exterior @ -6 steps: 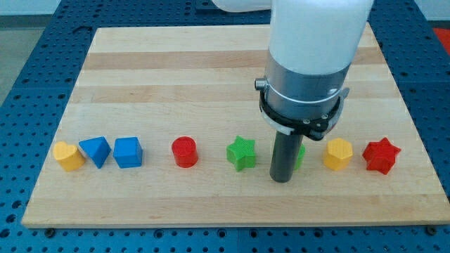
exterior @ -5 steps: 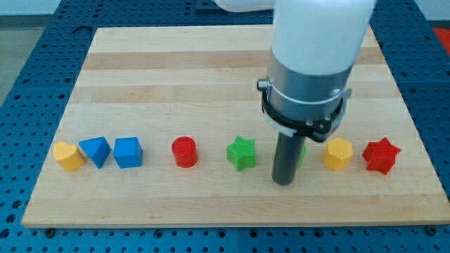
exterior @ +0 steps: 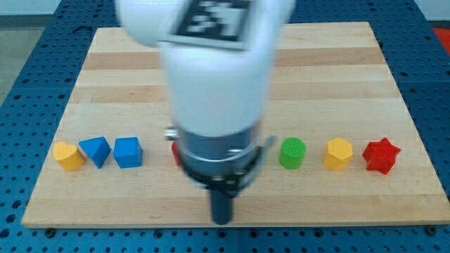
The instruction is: Nudge the yellow heart up a bit
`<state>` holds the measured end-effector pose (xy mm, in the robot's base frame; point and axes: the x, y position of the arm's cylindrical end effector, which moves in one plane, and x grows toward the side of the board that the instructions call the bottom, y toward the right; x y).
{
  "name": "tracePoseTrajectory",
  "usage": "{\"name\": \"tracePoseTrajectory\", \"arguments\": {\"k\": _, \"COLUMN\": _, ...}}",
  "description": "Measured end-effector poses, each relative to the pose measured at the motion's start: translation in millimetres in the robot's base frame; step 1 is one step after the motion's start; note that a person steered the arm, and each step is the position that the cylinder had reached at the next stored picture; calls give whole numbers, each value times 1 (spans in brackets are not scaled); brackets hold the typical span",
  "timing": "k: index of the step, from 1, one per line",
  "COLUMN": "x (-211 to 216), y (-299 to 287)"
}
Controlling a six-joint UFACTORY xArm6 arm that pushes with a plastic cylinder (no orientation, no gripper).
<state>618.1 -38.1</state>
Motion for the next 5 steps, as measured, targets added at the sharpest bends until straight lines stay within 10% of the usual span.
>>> {"name": "tracePoseTrajectory", "arguments": {"k": 5, "x": -48, "y": -216}}
